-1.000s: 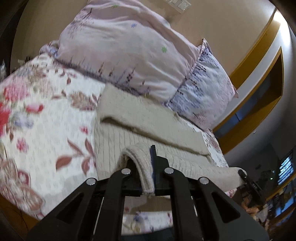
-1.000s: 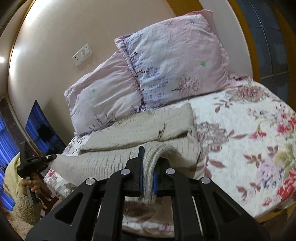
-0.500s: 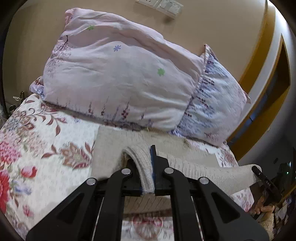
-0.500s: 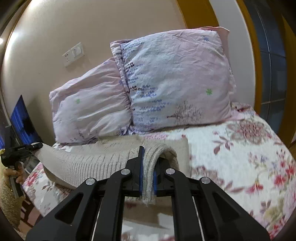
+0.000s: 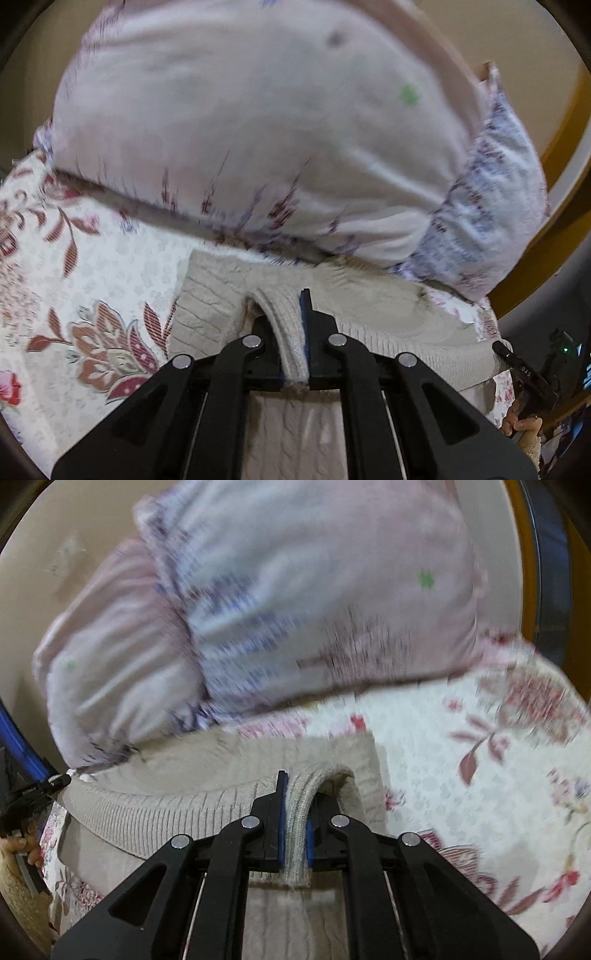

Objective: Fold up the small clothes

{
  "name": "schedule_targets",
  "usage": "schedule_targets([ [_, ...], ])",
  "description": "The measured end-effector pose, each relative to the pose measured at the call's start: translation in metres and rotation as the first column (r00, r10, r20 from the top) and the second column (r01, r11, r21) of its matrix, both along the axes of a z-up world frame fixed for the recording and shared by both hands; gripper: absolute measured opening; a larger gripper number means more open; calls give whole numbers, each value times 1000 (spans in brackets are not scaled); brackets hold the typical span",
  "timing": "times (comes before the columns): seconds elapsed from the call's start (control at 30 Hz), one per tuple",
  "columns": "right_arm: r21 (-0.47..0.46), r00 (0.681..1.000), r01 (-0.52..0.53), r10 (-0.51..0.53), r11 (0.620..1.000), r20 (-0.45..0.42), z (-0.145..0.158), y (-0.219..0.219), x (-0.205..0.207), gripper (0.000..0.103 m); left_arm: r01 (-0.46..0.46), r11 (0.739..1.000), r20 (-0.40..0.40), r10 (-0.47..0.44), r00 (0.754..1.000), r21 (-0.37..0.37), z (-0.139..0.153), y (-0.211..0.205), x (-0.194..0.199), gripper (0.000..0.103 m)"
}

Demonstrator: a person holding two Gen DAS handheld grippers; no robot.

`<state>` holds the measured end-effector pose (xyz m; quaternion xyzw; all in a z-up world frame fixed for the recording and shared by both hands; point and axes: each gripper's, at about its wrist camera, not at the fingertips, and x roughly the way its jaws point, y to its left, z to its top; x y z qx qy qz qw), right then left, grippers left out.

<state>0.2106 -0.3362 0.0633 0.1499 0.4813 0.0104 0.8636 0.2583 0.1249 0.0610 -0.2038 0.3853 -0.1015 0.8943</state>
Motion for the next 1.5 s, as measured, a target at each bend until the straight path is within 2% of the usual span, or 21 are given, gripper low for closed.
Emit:
schedule_targets([
  [0.1,37,997,27,-24,999,-71,-22,-6,11,8,-7,999,-57,5,998,-32,-20,3,13,6],
  [0.2,87,992,59,-49,994,-112,-33,-13,21,9,-15,997,-104,7,995,-73,-35,6,23,9],
  [0.27,133,989,83,-66,988,-130,-36,-19,28,13,-26,994,-121,14,993,-104,-41,8,28,10],
  [0.33,185,986,107,-80,977,-149,-41,-23,39,24,-26,991,-129,9,992,-132,-43,9,33,16],
  [0.4,227,985,121,-88,966,-150,-42,-23,47,43,-26,985,-120,5,993,-170,-41,9,38,30],
  [0.43,247,985,128,-95,961,-142,-41,-23,52,46,-26,983,-114,6,993,-179,-39,9,40,34],
  [0.47,258,986,132,-100,957,-135,-40,-22,55,51,-29,983,-106,10,994,-181,-36,7,41,42],
  [0.5,260,987,133,-103,956,-126,-38,-22,58,52,-36,985,-89,21,996,-172,-32,6,42,49],
  [0.6,242,990,128,-111,962,-85,-25,-21,56,52,-47,990,-54,40,998,-136,-19,5,38,60],
  [0.67,238,992,121,-108,964,-67,-19,-23,50,52,-43,994,-23,40,999,-98,-10,6,28,61],
  [0.87,110,994,108,-105,988,-36,0,-35,4,51,-22,999,16,22,1000,29,0,14,-10,61],
  [0.97,66,995,84,-81,994,-59,-1,-37,-15,43,-17,996,10,17,1000,82,-2,18,-28,61],
  [1.13,2,994,43,-42,999,-102,-13,-29,-31,39,4,994,-13,-2,1000,105,-12,20,-45,59],
  [1.2,-35,990,27,-31,999,-138,-23,-24,-33,24,9,992,-23,-6,1000,127,-16,18,-49,59],
  [1.3,-71,990,14,-24,997,-140,-28,-18,-38,14,15,990,-47,-8,999,142,-22,17,-51,59],
  [1.5,-66,995,31,-38,997,-93,-5,-14,-55,9,39,981,-61,-28,998,188,-28,10,-59,59],
])
